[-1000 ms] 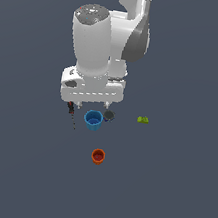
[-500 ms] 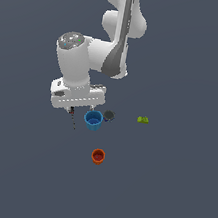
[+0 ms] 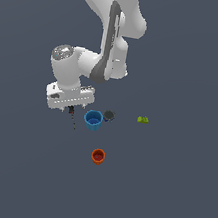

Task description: Pick up a designated object from a clutter of objects.

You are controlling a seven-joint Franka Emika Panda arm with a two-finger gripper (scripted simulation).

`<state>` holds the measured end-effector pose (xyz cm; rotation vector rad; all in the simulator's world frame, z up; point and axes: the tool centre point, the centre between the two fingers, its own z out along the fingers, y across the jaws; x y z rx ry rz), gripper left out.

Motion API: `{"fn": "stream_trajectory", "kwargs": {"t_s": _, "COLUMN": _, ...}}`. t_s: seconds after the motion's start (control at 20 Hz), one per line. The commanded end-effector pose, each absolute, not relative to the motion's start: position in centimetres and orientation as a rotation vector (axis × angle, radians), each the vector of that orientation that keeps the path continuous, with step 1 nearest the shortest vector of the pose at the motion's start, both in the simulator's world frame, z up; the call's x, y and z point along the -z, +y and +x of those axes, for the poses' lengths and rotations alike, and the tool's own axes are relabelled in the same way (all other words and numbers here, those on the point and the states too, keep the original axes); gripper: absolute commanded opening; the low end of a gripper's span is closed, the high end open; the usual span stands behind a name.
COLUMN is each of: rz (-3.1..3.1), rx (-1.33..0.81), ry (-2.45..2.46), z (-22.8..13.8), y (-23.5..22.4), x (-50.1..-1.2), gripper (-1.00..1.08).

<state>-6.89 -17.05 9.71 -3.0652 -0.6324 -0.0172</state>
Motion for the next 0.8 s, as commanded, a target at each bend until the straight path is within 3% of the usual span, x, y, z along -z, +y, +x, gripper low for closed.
{"fn": "stream_trajectory", "kwargs": {"t_s": 0.0, "rz": -3.062, "rx": 0.013, "ry": -0.664, "z": -7.9, "y": -17.9, "x": -8.6, "gripper": 1.0}}
{"fn": "stream_trajectory", "kwargs": {"t_s": 0.75, "rz": -3.057, "rx": 0.0, "ry": -0.721, "z": -10.0, "y": -19.7, "x": -6.4, "gripper": 1.0}}
